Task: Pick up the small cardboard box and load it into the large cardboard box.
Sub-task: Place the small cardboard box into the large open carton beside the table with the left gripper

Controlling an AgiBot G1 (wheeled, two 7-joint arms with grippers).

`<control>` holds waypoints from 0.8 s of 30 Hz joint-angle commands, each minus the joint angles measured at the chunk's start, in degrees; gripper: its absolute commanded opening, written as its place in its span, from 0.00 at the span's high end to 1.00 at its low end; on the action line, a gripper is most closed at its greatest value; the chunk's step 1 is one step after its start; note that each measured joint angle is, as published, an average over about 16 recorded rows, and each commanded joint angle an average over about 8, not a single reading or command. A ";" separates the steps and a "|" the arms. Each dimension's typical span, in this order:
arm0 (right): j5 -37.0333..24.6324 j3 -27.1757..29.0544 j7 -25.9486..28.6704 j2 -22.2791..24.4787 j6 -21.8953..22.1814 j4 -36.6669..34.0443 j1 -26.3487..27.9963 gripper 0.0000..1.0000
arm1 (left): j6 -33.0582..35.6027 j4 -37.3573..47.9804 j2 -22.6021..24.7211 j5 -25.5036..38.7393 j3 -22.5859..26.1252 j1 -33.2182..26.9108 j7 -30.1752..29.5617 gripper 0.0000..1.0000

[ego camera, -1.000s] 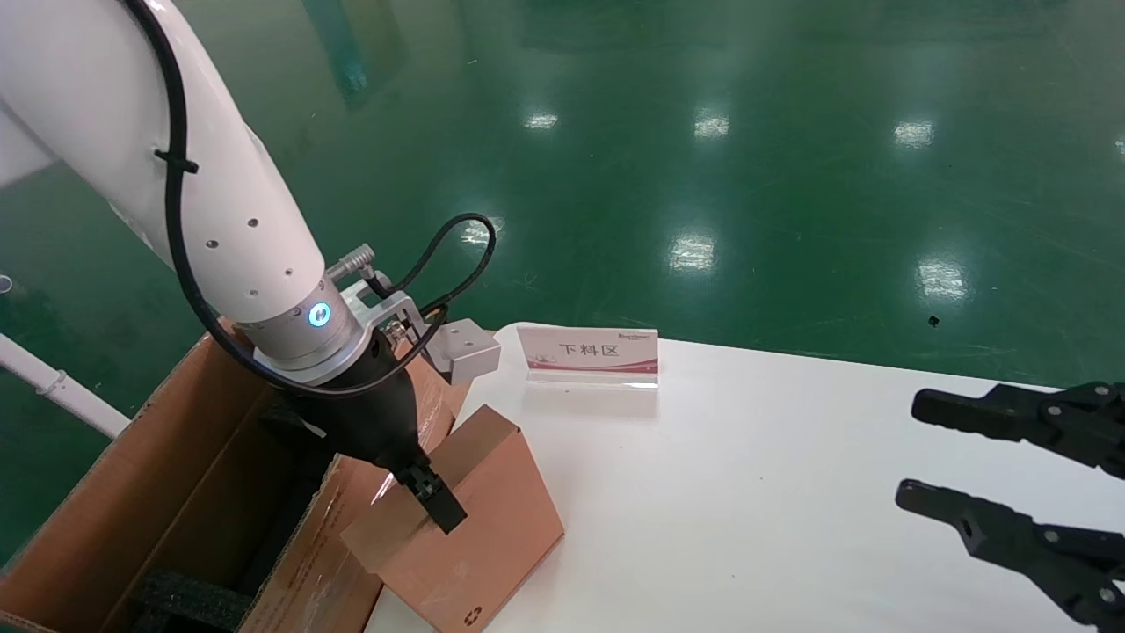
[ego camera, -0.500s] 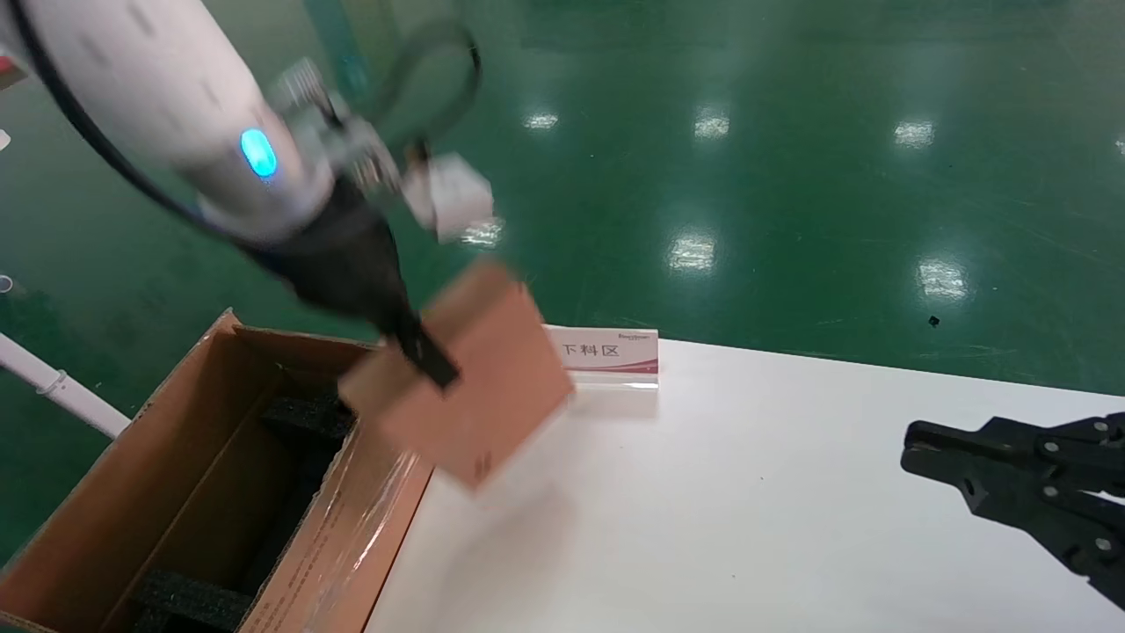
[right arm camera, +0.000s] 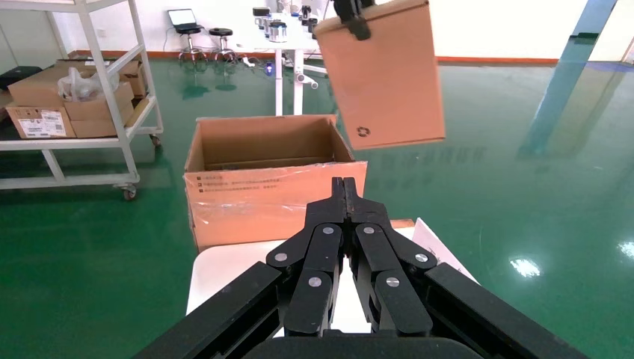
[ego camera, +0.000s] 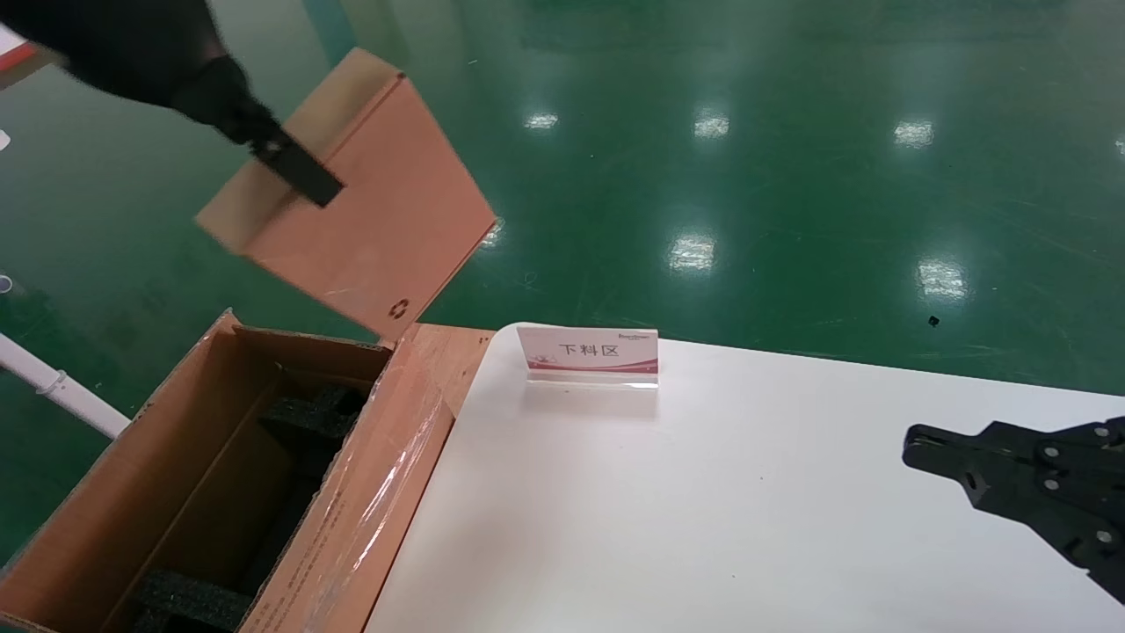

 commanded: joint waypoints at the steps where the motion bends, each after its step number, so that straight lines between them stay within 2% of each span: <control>1: 0.00 -0.01 0.00 0.00 0.00 0.00 0.00 0.18 | 0.23 0.32 0.04 -1.22 2.76 -2.31 0.57 1.00; 2: 0.01 -0.01 -0.01 0.00 0.00 0.00 0.00 0.06 | 0.29 0.31 0.20 -1.88 4.61 -3.26 1.06 1.00; 3: 0.01 -0.01 -0.01 0.01 0.01 0.00 0.00 0.00 | 0.37 0.28 0.40 -2.49 6.57 -4.21 1.60 1.00; 10: 0.03 -0.04 -0.02 0.02 0.02 0.00 0.01 0.00 | 2.97 -0.15 1.00 -7.85 20.68 -10.36 4.33 1.00; 14: 0.03 -0.05 -0.02 0.02 0.02 0.00 0.01 0.00 | 2.98 -0.32 0.07 -11.16 27.33 -11.73 4.54 1.00; 19: 0.05 -0.07 -0.03 0.03 0.03 0.00 0.01 0.00 | 1.90 -1.40 -2.31 -12.41 31.54 -11.94 4.11 1.00; 24: 0.06 -0.08 -0.04 0.03 0.04 0.00 0.02 0.00 | 0.21 -3.92 -5.48 -10.38 32.52 -11.03 2.41 1.00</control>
